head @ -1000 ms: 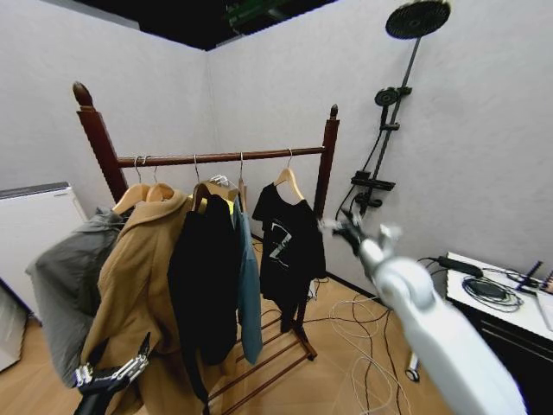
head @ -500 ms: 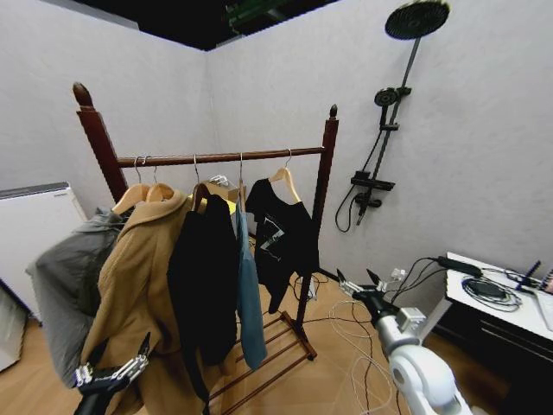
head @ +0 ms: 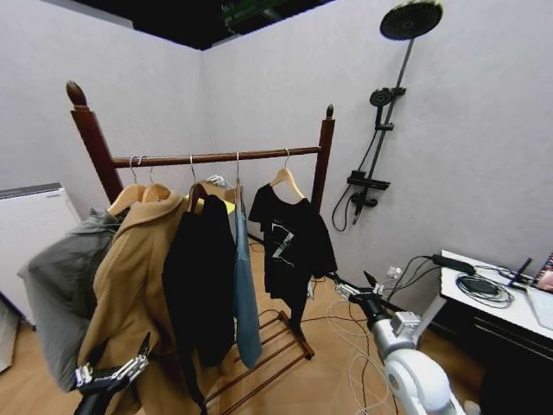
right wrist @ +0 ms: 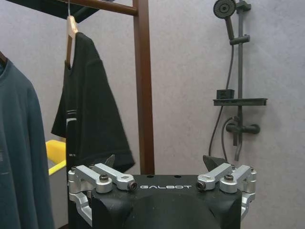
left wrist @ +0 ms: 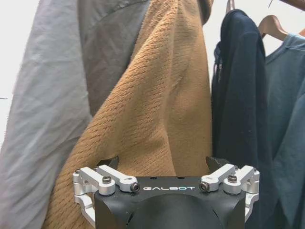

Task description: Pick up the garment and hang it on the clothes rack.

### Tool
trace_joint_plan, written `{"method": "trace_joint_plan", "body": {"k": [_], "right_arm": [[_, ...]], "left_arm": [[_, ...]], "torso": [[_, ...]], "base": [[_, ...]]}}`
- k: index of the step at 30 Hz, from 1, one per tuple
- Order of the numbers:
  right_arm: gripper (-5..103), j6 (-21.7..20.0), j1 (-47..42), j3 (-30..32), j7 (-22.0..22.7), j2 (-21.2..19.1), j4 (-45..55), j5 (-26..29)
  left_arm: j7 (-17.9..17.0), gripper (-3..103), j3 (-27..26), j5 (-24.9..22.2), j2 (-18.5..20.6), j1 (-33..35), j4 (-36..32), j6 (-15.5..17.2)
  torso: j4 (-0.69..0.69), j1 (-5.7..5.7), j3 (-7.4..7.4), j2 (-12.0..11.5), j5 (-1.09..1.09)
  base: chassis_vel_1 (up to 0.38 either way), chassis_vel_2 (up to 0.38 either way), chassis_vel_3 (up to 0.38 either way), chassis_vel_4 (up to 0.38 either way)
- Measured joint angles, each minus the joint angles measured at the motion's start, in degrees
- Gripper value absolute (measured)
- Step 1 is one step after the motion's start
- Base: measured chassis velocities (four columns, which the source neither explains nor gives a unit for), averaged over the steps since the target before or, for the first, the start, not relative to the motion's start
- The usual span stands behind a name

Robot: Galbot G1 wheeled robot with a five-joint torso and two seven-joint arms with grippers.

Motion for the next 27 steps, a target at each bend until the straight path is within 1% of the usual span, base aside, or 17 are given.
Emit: {"method": "trace_joint_plan", "body": {"k": [14,22,27], "right_arm": [[100,1.8,-1.7,0.3,-0.8,0.7,-0.4,-0.8],[100,2.2,-1.7,0.4,-1.1,0.7,-0.4,-1.0],[100,2.3,-1.7,0.4,-1.1,0.7,-0.2,-1.1]], "left_arm": [[0.0,100,0.0,0.0,0.0,0.0,0.0,0.0],[0.0,100,0.0,0.0,0.0,0.0,0.0,0.0],[0.0,100,0.0,0.0,0.0,0.0,0.0,0.0]], "torso": [[0.00,0.00,0.00,0.0,0.00],[-0.01,0.00,0.00,0.0,0.00],[0.01,0.00,0.00,0.0,0.01]], "base": [[-0.079,-0.078,-0.075,-0.082],[-0.112,-0.122,-0.132,-0.117],[-0.115,-0.129,-0.116,-0.105]]}}
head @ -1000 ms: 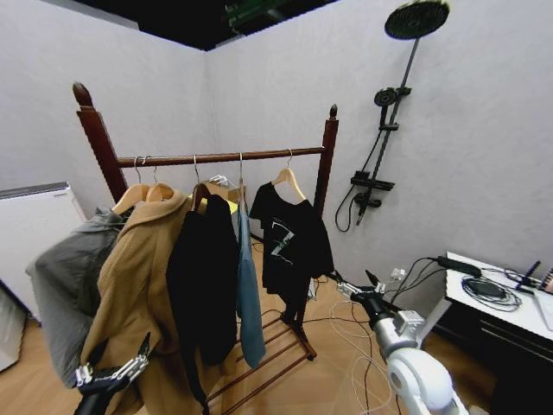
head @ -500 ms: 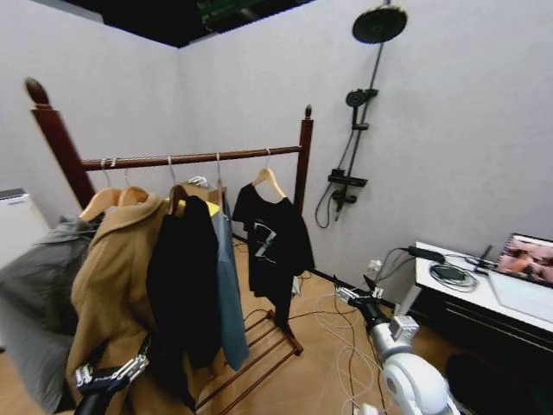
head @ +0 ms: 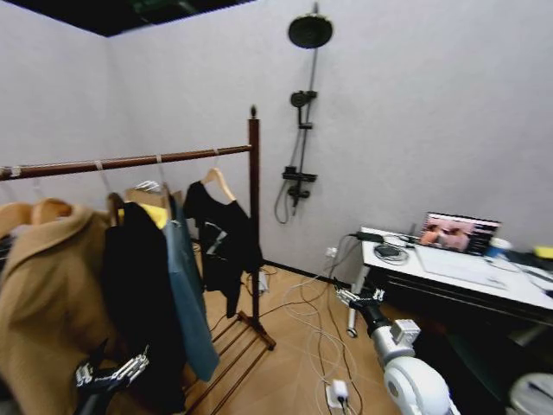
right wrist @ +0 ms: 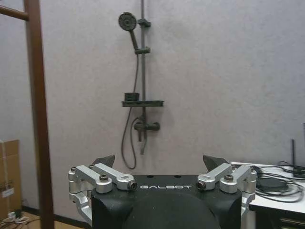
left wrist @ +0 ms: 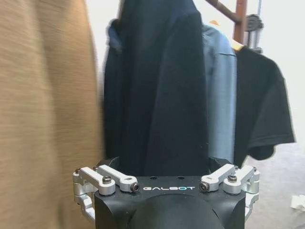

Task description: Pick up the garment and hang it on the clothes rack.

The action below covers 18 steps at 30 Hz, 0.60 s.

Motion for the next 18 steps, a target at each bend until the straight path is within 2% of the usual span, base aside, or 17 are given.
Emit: {"method": "trace_joint_plan", "body": {"k": [18], "right_arm": [[100,0.5,-1.4,0.7,-0.2,0.4,1.0,-0.4]], "left_arm": [[0.0,100,0.0,0.0,0.0,0.0,0.0,0.0]], "torso": [[-0.02,0.01,0.00,0.0,0.00]], "base": [[-0.112,-0.132,-0.135,-0.117]]}}
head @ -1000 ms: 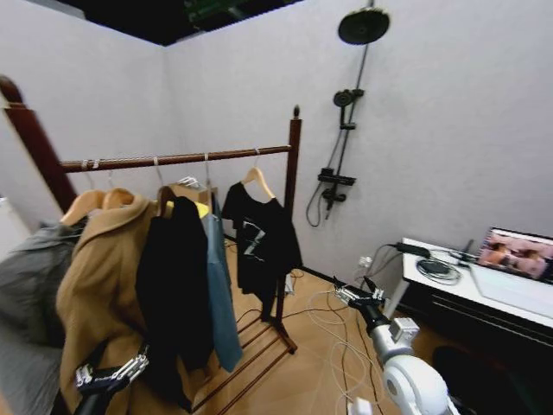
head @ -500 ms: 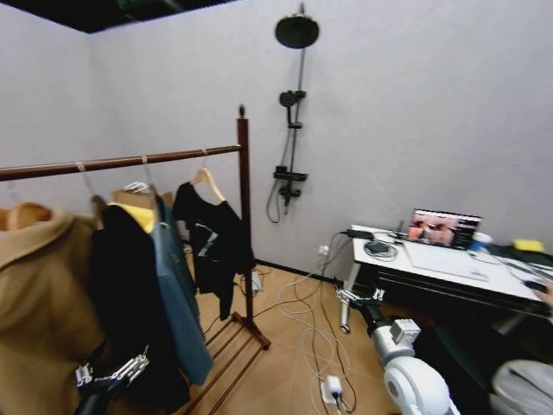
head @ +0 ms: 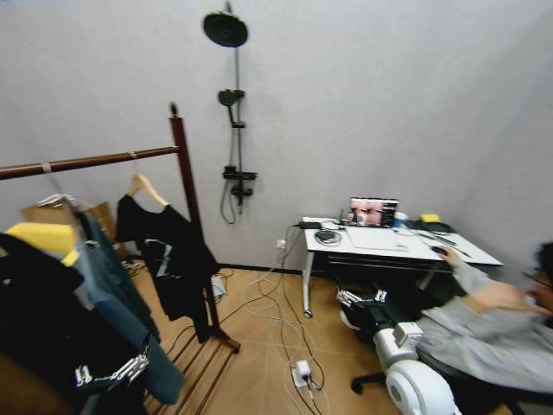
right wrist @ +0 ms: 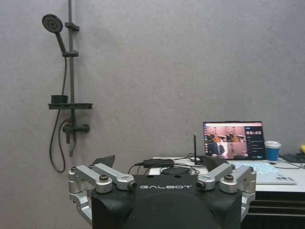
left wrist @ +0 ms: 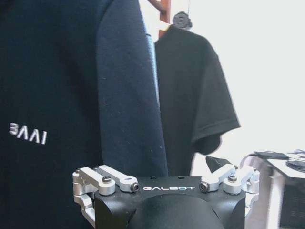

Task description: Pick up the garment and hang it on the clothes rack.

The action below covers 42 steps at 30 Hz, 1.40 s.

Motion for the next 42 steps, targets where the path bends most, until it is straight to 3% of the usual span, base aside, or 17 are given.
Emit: {"method": "trace_joint_plan", "body": {"k": [12,37,42], "right_arm": [[100,0.2,0.1,-0.3,-0.3,0.1,-0.2,0.0],[100,0.0,1.2,-1.9,-0.5,0.0,-0.7,-0.5],[100,0.0,1.1,-2.1,-0.5,0.1,-1.0,-0.7]], "left_arm": [[0.0,100,0.0,0.0,0.0,0.0,0.0,0.0],[0.0,100,0.0,0.0,0.0,0.0,0.0,0.0],[0.0,100,0.0,0.0,0.0,0.0,0.0,0.0]], "torso": [[0.04,-0.03,-0.01,0.0,-0.02],[-0.02,-0.02,-0.01,0.0,-0.01],[0.03,-0.02,0.00,0.0,-0.02]], "base": [[0.109,-0.154,-0.154,0.111],[0.130,-0.168,-0.173,0.121],[0.134,-0.154,-0.168,0.145]]}}
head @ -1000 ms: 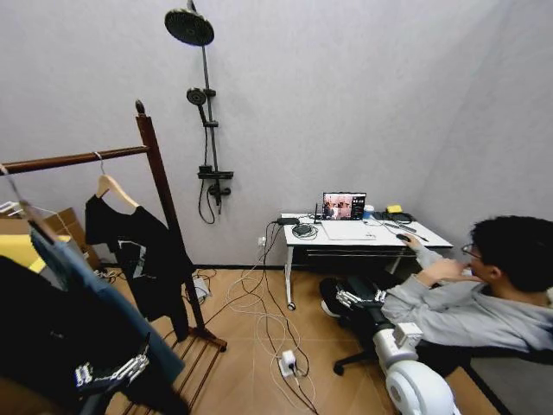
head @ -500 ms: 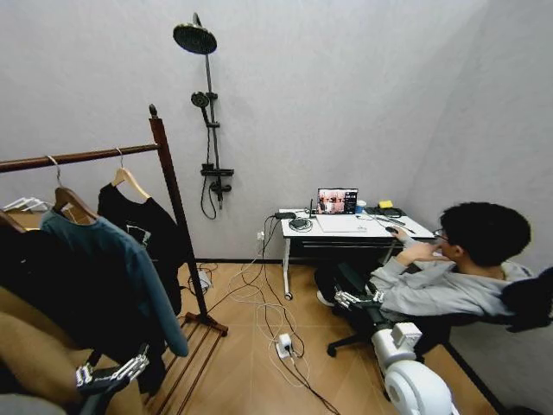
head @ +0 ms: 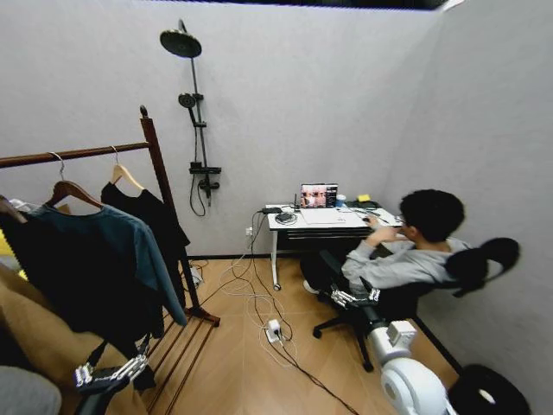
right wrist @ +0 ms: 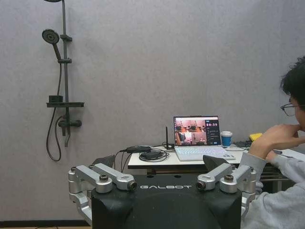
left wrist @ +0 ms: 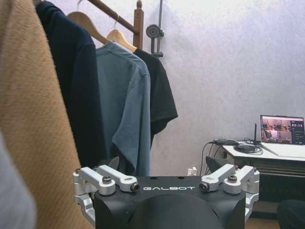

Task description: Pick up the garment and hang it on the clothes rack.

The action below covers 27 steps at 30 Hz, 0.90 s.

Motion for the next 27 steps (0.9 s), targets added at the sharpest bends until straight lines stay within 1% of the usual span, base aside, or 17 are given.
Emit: {"method": "trace_joint_plan", "body": {"k": [1,4,9,11,16,27], "right_arm": [[100,0.0,0.0,0.0,0.0,0.0,-0.1,0.0],[100,0.0,0.1,0.0,0.0,0.0,-0.3,0.0],[100,0.3,-0.1,0.0,-0.1,0.2,-0.7,0.0],[100,0.5,-0.4,0.0,-0.2,0.3,-0.9,-0.1],[100,0.8,-0.5,0.2,-0.5,0.4,-1.0,-0.2],[100,0.8,-0.5,0.2,-0.6,0.6,-1.0,-0.2]], "left_arm": [[0.0,100,0.0,0.0,0.0,0.0,0.0,0.0],[0.0,100,0.0,0.0,0.0,0.0,0.0,0.0],[0.0,100,0.0,0.0,0.0,0.0,0.0,0.0],[0.0,100,0.0,0.0,0.0,0.0,0.0,0.0],[0.0,100,0.0,0.0,0.0,0.0,0.0,0.0],[0.0,100,0.0,0.0,0.0,0.0,0.0,0.0]], "torso": [[0.00,-0.01,0.00,0.0,0.03],[0.00,0.02,0.01,0.0,0.01],[-0.03,0.01,0.01,0.0,0.03],[-0.04,0.00,0.00,0.0,0.01],[-0.02,0.01,0.00,0.0,0.03],[-0.01,0.00,0.00,0.0,0.03]], "base": [[0.169,-0.125,-0.128,0.123],[0.140,-0.147,-0.136,0.142],[0.115,-0.167,-0.190,0.109],[0.103,-0.193,-0.196,0.124],[0.130,-0.154,-0.171,0.136],[0.141,-0.137,-0.138,0.138]]}}
